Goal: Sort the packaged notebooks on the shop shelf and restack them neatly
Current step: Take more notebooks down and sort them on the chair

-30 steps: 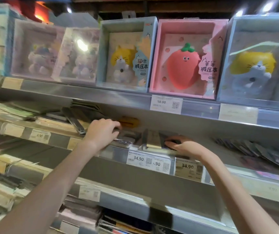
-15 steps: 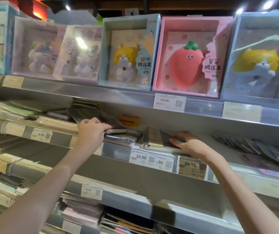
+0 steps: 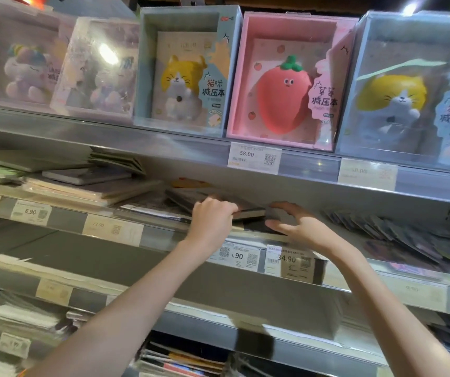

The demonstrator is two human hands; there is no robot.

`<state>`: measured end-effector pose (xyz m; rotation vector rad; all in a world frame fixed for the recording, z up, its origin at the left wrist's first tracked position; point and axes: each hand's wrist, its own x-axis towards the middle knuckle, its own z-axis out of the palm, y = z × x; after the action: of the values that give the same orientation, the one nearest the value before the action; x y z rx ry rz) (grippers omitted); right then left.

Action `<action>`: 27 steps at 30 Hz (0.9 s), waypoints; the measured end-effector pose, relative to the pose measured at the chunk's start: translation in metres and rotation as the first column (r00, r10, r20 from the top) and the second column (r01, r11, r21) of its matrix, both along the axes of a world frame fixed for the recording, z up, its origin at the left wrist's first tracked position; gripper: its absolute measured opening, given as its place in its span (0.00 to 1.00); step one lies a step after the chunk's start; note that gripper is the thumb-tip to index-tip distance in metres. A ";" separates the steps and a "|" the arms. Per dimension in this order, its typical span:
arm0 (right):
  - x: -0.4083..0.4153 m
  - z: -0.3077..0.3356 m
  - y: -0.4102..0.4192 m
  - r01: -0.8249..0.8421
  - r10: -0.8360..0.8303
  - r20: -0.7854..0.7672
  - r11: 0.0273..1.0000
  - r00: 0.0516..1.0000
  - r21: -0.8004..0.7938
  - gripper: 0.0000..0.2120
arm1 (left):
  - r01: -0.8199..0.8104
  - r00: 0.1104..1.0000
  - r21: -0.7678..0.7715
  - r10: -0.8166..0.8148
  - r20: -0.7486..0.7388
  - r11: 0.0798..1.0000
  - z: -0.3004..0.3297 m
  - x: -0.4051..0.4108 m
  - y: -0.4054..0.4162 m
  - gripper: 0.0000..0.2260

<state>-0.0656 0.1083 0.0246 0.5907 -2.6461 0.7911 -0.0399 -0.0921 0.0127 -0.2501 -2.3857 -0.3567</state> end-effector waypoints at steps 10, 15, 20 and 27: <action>-0.007 0.011 0.007 -0.103 0.104 0.188 0.995 0.977 -0.016 0.24 | 0.150 0.955 0.208 -0.197 0.224 0.966 0.014 0.006 -0.019 0.18; -0.033 0.022 -0.009 -0.067 0.058 0.198 0.997 0.979 0.042 0.19 | 0.042 0.949 0.203 -0.102 0.298 0.978 0.013 0.006 -0.056 0.24; -0.052 0.026 -0.020 -0.030 0.019 0.260 0.999 0.965 0.039 0.21 | 0.066 0.919 0.165 -0.125 0.374 0.984 0.012 0.005 -0.049 0.38; -0.061 0.017 -0.024 0.034 -0.030 0.325 0.999 0.945 -0.007 0.23 | 0.067 0.877 -0.018 -0.051 0.478 0.998 0.022 0.012 -0.035 0.39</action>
<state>-0.1269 0.0839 0.0412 0.4437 -2.9360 0.9680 -0.0276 -0.1266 0.0349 -0.2758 -2.8800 -0.4479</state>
